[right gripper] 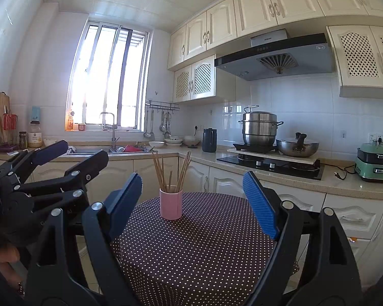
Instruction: Organize utensils
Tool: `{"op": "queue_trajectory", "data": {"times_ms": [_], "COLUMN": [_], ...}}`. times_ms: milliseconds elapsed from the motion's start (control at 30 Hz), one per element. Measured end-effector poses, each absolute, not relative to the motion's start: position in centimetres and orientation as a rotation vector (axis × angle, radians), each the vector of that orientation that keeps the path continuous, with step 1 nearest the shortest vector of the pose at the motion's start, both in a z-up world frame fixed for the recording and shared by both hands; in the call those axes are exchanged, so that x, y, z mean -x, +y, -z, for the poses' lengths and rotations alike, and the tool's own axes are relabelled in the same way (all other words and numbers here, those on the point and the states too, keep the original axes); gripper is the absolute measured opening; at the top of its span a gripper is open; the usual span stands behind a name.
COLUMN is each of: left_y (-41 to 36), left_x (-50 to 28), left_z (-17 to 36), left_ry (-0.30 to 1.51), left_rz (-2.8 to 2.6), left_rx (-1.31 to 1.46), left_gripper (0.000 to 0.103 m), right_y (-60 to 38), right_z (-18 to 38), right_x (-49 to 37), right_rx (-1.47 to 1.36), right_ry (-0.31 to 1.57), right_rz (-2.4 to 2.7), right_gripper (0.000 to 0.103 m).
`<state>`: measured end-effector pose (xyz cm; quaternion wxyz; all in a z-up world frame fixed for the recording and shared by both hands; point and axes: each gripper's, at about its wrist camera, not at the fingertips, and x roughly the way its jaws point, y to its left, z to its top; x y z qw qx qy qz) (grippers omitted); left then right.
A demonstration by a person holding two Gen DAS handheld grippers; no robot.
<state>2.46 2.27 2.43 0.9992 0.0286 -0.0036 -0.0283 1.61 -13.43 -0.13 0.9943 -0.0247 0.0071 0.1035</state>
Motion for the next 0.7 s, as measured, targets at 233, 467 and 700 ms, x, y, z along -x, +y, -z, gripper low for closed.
{"op": "queue_trajectory", "data": {"times_ms": [233, 467, 700], "left_y": [2.28, 2.45, 2.64], "left_x": [-2.47, -2.50, -2.38], "left_z": [-2.40, -2.25, -2.14], "left_ry": [-0.007, -0.005, -0.006], "left_rz": [0.055, 0.054, 0.057], "left_rx": [-0.057, -0.061, -0.063], "left_gripper": [0.083, 0.083, 0.083], "right_y": [-13.52, -13.45, -13.43], "right_z": [0.23, 0.41, 0.46], "right_x": [-1.87, -1.85, -1.83], "right_rx": [0.048, 0.046, 0.045], "right_ry": [0.017, 0.017, 0.016], "right_rz": [-0.209, -0.209, -0.209], "right_gripper": [0.080, 0.080, 0.080]}}
